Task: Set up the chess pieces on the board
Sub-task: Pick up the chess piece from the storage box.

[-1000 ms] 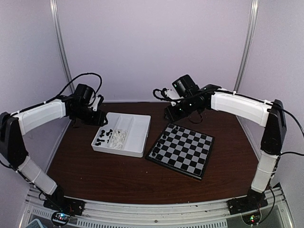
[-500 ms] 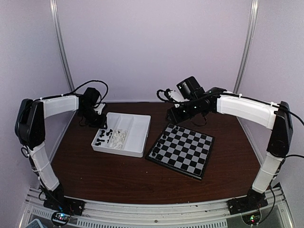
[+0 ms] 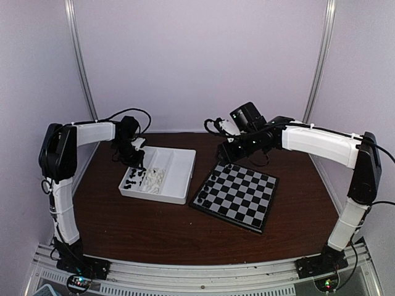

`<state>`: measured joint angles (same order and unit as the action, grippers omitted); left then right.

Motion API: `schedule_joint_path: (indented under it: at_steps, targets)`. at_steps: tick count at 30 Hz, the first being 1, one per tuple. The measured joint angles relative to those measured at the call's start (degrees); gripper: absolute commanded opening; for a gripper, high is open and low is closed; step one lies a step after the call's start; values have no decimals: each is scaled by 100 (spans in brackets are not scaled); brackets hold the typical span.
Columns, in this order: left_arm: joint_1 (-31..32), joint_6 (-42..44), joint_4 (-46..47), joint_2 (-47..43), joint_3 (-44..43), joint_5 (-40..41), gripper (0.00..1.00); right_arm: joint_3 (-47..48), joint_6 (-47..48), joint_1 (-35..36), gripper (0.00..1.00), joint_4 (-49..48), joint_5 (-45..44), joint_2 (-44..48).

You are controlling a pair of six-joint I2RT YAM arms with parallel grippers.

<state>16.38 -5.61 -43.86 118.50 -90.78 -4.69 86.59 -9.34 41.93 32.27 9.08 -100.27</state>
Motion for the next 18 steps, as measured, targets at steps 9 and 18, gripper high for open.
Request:
schedule_joint_path:
  at_steps: [9, 18]
  targets:
    - [0, 114, -127, 278, -247, -9, 28, -2, 9, 0, 42, -11, 0, 0]
    - [13, 177, -149, 643, -590, -9, 26, -2, 15, 0, 42, -24, -2, 0]
